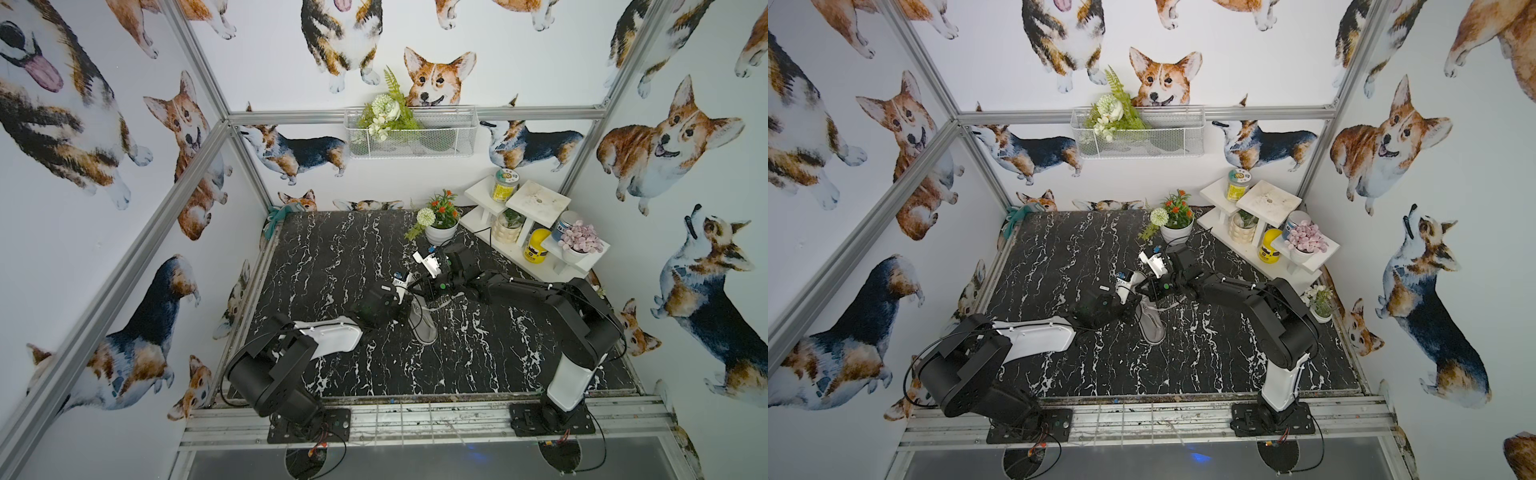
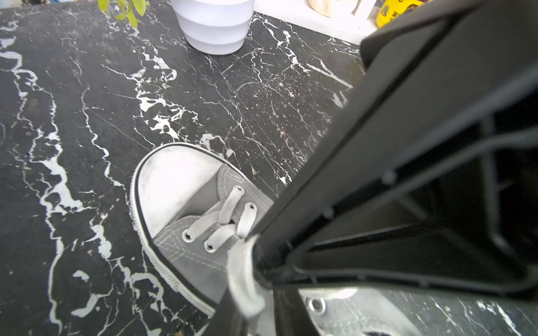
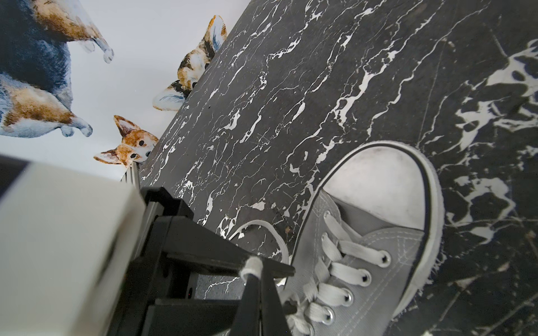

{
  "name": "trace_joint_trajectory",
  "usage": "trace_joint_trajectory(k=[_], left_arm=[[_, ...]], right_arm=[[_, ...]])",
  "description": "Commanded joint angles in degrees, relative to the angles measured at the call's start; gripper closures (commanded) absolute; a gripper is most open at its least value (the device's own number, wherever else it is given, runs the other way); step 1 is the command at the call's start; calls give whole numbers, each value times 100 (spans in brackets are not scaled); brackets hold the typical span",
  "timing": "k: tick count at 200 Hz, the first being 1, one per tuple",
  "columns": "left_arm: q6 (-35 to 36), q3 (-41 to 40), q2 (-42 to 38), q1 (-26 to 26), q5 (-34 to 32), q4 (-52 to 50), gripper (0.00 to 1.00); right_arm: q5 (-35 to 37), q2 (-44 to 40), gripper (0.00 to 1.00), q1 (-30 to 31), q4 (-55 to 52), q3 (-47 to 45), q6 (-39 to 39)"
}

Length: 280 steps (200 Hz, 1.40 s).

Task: Tie the shoes
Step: Wrap the shoelace around the shoelace.

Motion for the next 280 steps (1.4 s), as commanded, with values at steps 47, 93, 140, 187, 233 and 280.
trace_joint_trajectory(k=[47,93,140,187,233,280], left_arm=[[-88,67,92,10,213,226,100],[-157,-19,72,113,441,277,100],[-165,-52,94,237,803,375,100],[41,5,94,430,1255,277,100],[358,150,199,625,1772,86,100],[520,389,386,630,1922,-71,100]], right_arm=[[42,-20,99,-2,-62,7,58],[59,-135,86,-40,-163,-34,32],[88,-550,61,-233,-466,-327,-12],[517,-1276,51,-890,-767,-1047,173],[2947,-1355,43,-1184,-983,-1229,814],[3588,-669,41,-1178,-928,-902,1058]])
